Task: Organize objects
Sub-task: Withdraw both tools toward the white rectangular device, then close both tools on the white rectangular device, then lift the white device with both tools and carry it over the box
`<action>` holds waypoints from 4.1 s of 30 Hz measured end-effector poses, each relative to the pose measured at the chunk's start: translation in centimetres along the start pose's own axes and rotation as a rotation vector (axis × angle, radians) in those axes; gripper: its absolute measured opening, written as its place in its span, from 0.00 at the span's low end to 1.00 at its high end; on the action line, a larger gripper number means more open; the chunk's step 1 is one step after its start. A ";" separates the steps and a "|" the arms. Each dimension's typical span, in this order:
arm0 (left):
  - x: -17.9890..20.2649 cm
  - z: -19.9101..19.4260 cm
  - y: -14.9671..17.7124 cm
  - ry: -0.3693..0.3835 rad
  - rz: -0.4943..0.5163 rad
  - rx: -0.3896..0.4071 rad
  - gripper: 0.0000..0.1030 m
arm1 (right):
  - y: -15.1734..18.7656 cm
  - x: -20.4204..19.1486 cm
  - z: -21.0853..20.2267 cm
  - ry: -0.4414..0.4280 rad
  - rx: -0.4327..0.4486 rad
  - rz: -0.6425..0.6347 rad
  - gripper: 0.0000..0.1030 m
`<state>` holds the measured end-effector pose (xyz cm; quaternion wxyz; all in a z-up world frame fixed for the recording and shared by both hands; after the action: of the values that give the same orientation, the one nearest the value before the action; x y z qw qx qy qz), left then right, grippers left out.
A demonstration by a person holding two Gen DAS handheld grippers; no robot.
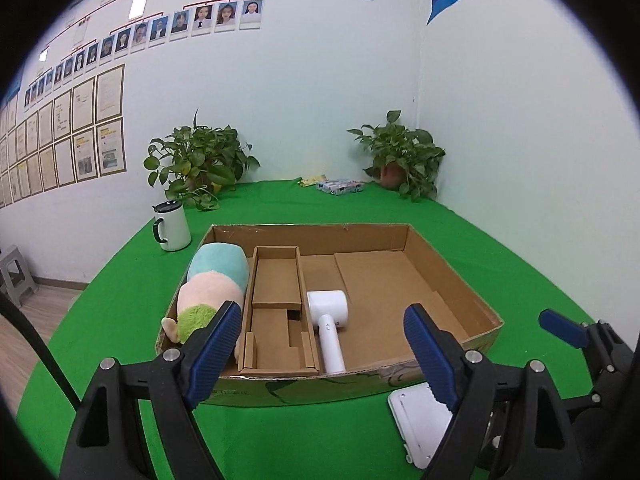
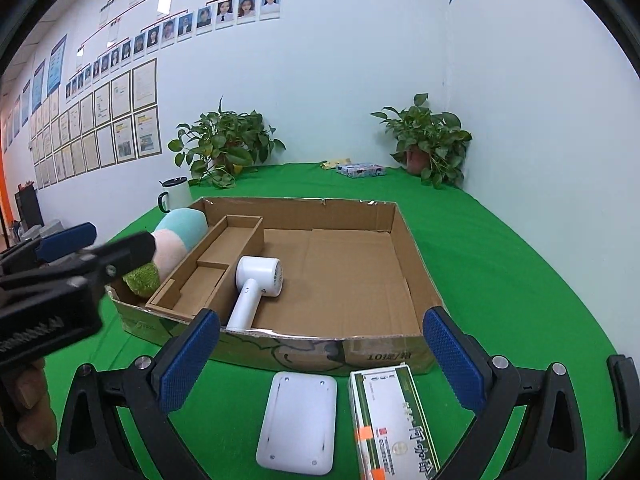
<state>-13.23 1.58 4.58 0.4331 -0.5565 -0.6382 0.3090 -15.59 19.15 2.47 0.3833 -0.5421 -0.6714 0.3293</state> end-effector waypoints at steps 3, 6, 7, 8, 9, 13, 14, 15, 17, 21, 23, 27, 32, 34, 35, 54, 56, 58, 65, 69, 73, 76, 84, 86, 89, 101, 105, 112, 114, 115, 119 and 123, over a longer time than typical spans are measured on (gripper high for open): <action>0.0 -0.6 0.0 0.029 -0.015 0.006 0.81 | 0.2 -0.2 -0.5 -0.004 -0.004 -0.004 0.99; 0.1 -0.9 0.1 0.022 -0.019 0.021 0.81 | 0.2 -0.1 -0.8 -0.007 -0.004 -0.014 0.99; 0.1 -1.0 0.2 0.022 -0.017 0.022 0.81 | 0.3 -0.1 -1.0 -0.007 -0.004 -0.013 0.99; 0.2 -1.1 0.2 0.025 -0.013 0.021 0.81 | 0.3 0.0 -1.1 -0.016 -0.005 -0.009 0.99; 0.2 -1.1 0.2 0.024 -0.010 0.021 0.81 | 0.4 0.1 -1.2 -0.028 -0.006 -0.003 0.99; 0.0 -0.7 0.6 0.008 -0.014 0.007 0.81 | 0.8 0.6 -1.4 -0.045 -0.006 0.010 0.99; -0.2 -0.6 0.7 0.011 -0.019 -0.006 0.81 | 1.0 0.8 -1.4 -0.060 -0.008 0.016 0.99; -0.4 -0.3 0.9 0.019 -0.025 -0.030 0.81 | 1.2 0.9 -1.3 -0.079 -0.009 0.020 0.99; -1.2 0.3 1.6 0.057 -0.046 -0.093 0.81 | 2.0 1.0 -1.5 -0.130 -0.010 0.017 0.99; -2.6 1.3 4.1 0.096 -0.057 -0.185 0.81 | 5.5 -0.1 -1.5 -0.257 -0.045 -0.005 0.99; -2.8 2.0 5.6 0.091 -0.051 -0.236 0.80 | 7.6 -0.6 -0.4 -0.318 -0.101 0.019 0.99; -3.5 3.4 7.4 0.104 -0.099 -0.319 0.80 | 9.9 -1.1 2.2 -0.359 -0.198 0.090 0.97; -4.0 4.0 7.8 0.120 -0.139 -0.337 0.79 | 10.4 -2.2 5.1 -0.354 -0.268 0.061 0.93; -4.0 4.2 7.9 0.120 -0.142 -0.341 0.79 | 10.4 -2.5 6.2 -0.309 -0.296 0.042 0.92; -4.0 4.3 8.0 0.119 -0.142 -0.345 0.79 | 10.3 -2.6 6.8 -0.289 -0.312 0.032 0.92; -3.9 4.4 11.0 0.358 -0.217 -0.513 0.75 | 12.1 -4.5 2.7 -0.368 -0.337 0.018 0.99; -3.6 5.0 11.7 0.386 -0.246 -0.555 0.75 | 12.0 -4.5 2.2 -0.360 -0.302 0.012 0.99; -3.5 5.6 12.3 0.405 -0.280 -0.599 0.74 | 12.1 -4.6 2.6 -0.359 -0.314 -0.001 0.99; -3.0 6.0 13.7 0.466 -0.339 -0.679 0.74 | 12.5 -6.1 4.4 -0.355 -0.345 -0.067 0.99; -2.7 6.3 14.3 0.475 -0.339 -0.695 0.71 | 12.4 -7.2 5.1 -0.354 -0.345 -0.090 0.99; -2.6 6.3 14.6 0.484 -0.345 -0.704 0.65 | 12.2 -7.3 5.9 -0.347 -0.350 -0.092 0.98; -2.2 6.5 15.1 0.516 -0.344 -0.741 0.51 | 12.8 -7.2 5.7 -0.318 -0.365 -0.097 0.94; -1.9 6.2 15.7 0.503 -0.326 -0.746 0.36 | 12.8 -7.9 6.5 -0.297 -0.365 -0.123 0.77; -1.9 6.2 15.7 0.493 -0.322 -0.744 0.32 | 12.8 -7.8 6.6 -0.274 -0.364 -0.136 0.70; -1.9 6.3 15.8 0.492 -0.332 -0.744 0.32 | 12.7 -7.7 7.0 -0.269 -0.364 -0.138 0.69; -1.4 4.7 13.8 0.493 -0.298 -0.697 0.27 | 12.3 -7.0 4.8 -0.242 -0.304 -0.105 0.67; -0.8 3.7 12.1 0.504 -0.262 -0.651 0.26 | 10.9 -6.7 4.2 -0.222 -0.259 -0.097 0.67; 0.3 1.8 8.9 0.516 -0.212 -0.568 0.26 | 8.5 -6.0 0.7 -0.193 -0.173 -0.092 0.66; 0.8 1.4 8.1 0.522 -0.207 -0.548 0.25 | 7.7 -5.9 -0.1 -0.183 -0.152 -0.096 0.66; 0.9 1.1 7.6 0.526 -0.205 -0.537 0.25 | 7.4 -5.8 -0.6 -0.178 -0.141 -0.097 0.66; 1.2 0.3 5.9 0.534 -0.184 -0.495 0.25 | 5.8 -5.6 -1.6 -0.166 -0.099 -0.103 0.66; 1.6 -0.1 4.9 0.541 -0.165 -0.461 0.25 | 4.2 -5.4 -2.3 -0.154 -0.066 -0.110 0.66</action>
<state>-10.93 4.08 0.64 0.4728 -0.6479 -0.5961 -0.0374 -10.97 14.76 -0.90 0.3300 -0.4898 -0.7381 0.3261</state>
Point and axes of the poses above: each gripper's, at about its wrist camera, not at the fingertips, and z roughly the way its jaws point, x to its right, y to its underside, the point moved 1 cm from there along z, roughly the way its jaws point, and after that the axes turned 10 degrees about -z, right-handed, at the moved point
